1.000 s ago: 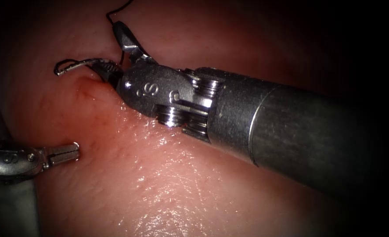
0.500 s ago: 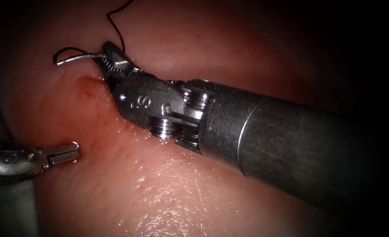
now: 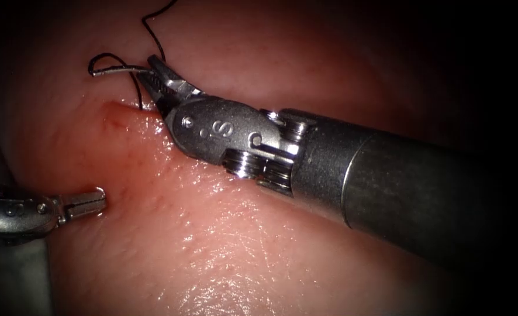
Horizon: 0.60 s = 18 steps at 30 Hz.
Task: Wound Closure
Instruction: Throw the needle through the bottom half of the incision with the right gripper
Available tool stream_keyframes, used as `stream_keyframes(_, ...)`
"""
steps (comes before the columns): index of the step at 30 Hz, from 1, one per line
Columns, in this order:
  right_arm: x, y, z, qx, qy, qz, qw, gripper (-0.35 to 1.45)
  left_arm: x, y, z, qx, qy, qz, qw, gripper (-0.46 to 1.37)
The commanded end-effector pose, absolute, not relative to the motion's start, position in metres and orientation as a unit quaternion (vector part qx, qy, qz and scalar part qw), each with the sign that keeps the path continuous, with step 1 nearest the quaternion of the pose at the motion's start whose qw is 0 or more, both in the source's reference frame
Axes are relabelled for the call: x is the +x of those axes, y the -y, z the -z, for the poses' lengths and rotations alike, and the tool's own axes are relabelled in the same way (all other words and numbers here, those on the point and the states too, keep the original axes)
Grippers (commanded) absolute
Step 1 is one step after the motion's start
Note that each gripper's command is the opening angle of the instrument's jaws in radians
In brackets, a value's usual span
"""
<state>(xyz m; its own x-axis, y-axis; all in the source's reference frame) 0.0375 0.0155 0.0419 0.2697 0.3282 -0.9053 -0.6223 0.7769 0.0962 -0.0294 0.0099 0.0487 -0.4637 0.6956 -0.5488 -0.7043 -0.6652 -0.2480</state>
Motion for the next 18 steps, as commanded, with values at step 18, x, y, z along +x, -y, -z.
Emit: stream_keyframes(18,0.0357,-0.02,-0.0464,0.019,-0.656,-0.37,0.658,-0.35,-0.0298,-0.0098,-0.0488,-0.318,-0.006,-0.855,0.409,-0.35)
